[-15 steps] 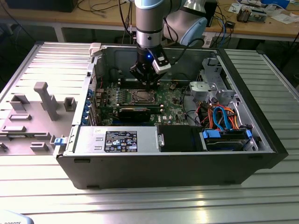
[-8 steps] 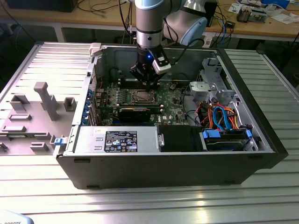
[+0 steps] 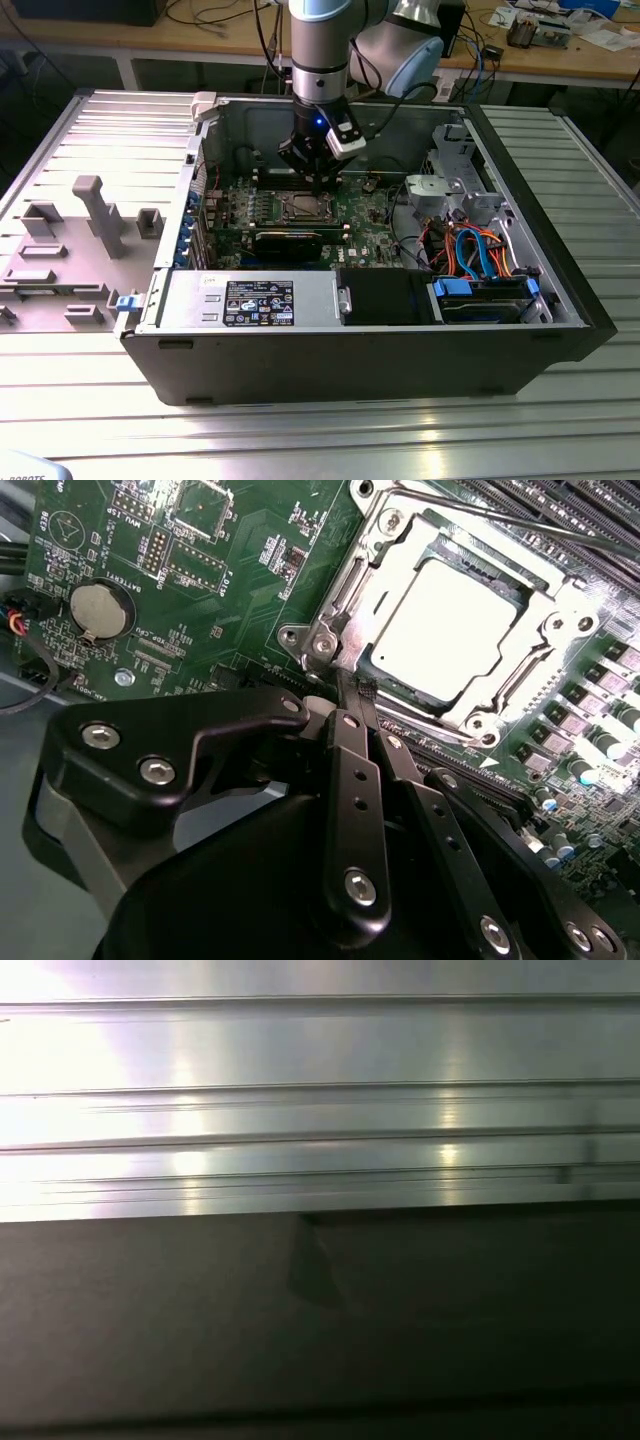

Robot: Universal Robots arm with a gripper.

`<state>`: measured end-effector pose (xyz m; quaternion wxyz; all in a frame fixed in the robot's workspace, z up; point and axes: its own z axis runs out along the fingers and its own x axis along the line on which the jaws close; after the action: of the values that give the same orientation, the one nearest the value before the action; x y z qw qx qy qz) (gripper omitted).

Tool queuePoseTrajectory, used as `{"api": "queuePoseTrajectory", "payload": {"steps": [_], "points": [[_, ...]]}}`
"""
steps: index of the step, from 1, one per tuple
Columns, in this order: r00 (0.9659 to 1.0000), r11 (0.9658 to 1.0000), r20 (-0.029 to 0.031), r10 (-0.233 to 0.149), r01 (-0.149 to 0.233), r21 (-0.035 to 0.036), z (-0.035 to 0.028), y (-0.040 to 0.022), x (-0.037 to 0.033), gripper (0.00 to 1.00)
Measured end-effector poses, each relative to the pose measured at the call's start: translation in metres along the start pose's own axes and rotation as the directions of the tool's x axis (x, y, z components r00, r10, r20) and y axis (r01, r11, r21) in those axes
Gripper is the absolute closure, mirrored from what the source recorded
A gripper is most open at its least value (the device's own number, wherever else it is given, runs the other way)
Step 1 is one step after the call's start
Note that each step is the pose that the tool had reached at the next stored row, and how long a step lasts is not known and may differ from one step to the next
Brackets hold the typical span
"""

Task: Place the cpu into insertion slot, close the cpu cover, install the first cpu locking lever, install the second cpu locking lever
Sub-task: 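Install the first cpu locking lever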

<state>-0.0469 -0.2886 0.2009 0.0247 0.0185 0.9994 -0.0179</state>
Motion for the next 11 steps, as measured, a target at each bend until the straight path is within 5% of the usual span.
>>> {"api": "queuePoseTrajectory", "payload": {"steps": [11], "points": [[1.0000,1.0000,-0.0002,0.000,0.000,0.0006,-0.0089,-0.0015,-0.0005,0.89]]}}
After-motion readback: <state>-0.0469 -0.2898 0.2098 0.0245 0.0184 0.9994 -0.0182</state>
